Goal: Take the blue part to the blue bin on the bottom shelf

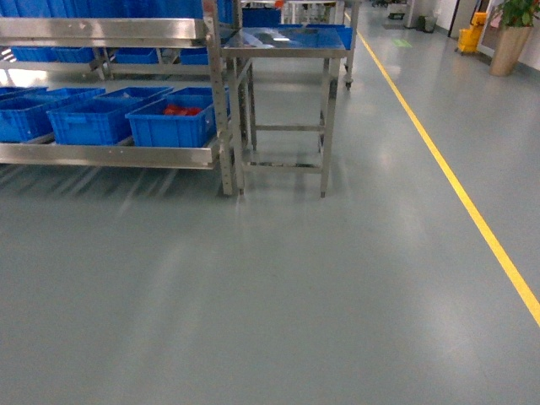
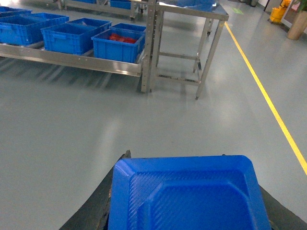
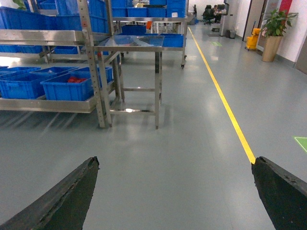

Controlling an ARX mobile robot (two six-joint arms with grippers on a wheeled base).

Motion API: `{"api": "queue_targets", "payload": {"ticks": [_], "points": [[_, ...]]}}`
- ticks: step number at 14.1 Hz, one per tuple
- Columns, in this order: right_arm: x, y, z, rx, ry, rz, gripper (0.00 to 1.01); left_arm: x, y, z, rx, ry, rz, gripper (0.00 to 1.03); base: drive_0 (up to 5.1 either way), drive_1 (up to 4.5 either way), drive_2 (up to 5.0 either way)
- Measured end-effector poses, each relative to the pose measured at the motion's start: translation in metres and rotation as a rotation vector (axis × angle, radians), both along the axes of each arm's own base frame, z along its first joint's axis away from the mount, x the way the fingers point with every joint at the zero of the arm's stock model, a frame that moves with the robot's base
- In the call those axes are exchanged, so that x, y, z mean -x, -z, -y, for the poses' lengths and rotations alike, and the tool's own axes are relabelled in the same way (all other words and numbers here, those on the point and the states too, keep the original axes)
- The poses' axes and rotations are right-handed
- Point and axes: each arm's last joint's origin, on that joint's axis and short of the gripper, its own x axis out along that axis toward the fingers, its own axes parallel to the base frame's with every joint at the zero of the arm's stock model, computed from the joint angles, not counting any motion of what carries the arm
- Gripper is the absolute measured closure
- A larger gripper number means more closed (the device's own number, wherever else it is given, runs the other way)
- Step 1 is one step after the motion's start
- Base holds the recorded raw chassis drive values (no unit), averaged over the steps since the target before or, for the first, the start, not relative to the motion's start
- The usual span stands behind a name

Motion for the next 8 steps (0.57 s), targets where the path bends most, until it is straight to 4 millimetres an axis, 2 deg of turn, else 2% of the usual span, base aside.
{"api": "queue_targets", "payload": {"ticks": [8], "points": [[0.0000,0.0001,0.0000,0.000,0.000,-0.001,0.03,0.0001,0.0003,0.0000,0.000,0.001,-0.003,0.60,0.0,3.98,-4.0]]}}
